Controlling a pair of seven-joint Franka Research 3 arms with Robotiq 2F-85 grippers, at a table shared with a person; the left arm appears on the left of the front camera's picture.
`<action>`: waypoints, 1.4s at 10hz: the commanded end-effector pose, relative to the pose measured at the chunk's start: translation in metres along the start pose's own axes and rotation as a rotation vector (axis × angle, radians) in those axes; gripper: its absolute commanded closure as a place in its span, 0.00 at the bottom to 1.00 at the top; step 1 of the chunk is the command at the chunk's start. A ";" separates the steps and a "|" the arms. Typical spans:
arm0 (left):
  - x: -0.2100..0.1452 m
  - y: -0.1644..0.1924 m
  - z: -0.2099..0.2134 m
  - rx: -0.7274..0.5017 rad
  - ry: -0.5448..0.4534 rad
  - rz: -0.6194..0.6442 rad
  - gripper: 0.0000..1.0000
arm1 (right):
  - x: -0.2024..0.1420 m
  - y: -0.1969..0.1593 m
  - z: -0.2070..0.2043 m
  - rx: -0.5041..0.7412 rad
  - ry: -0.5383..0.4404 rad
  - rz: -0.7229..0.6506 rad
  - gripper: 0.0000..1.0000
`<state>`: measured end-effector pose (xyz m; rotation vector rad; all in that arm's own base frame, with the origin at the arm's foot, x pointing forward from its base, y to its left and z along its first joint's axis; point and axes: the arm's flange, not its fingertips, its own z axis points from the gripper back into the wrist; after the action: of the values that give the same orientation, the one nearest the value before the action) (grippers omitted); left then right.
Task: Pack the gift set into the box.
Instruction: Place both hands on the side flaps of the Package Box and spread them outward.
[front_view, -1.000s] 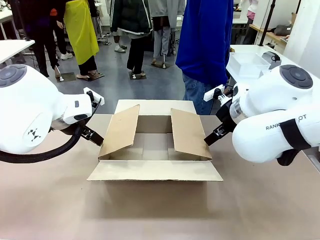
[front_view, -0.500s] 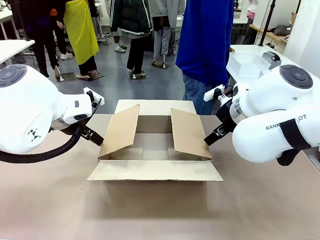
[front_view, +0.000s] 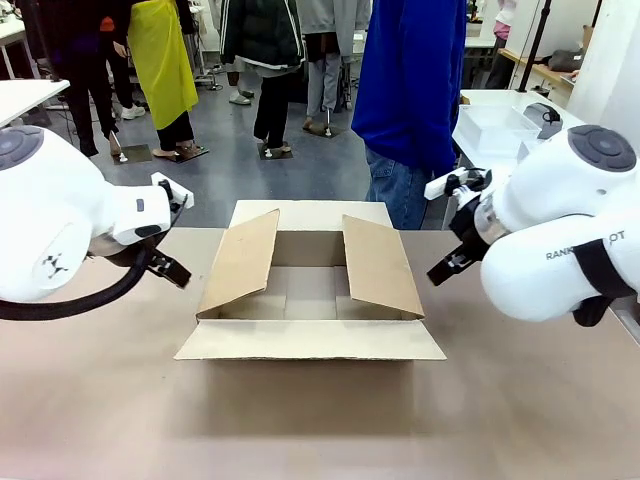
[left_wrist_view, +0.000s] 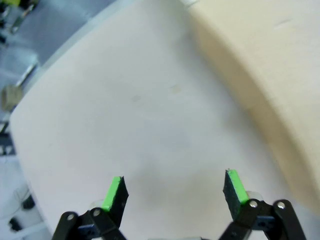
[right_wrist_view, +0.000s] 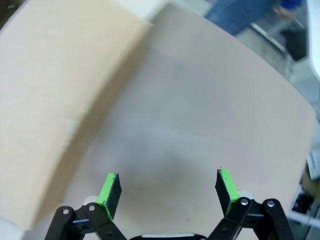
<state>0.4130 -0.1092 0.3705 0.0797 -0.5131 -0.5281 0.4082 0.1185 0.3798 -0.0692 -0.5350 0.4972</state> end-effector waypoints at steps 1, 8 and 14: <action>-0.021 -0.004 0.028 0.085 0.050 0.068 0.00 | -0.008 -0.007 0.022 -0.057 0.044 -0.140 0.00; -0.141 0.113 0.167 -0.723 -0.227 0.329 0.00 | -0.119 -0.170 0.158 0.710 -0.260 -0.370 0.00; -0.243 0.202 0.141 -1.069 -0.472 0.729 0.00 | -0.201 -0.204 0.121 0.951 -0.277 -0.461 0.00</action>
<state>0.2658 0.2091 0.3824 -1.2861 -0.5845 0.0963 0.2984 -0.1667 0.4036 1.0627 -0.4834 0.2331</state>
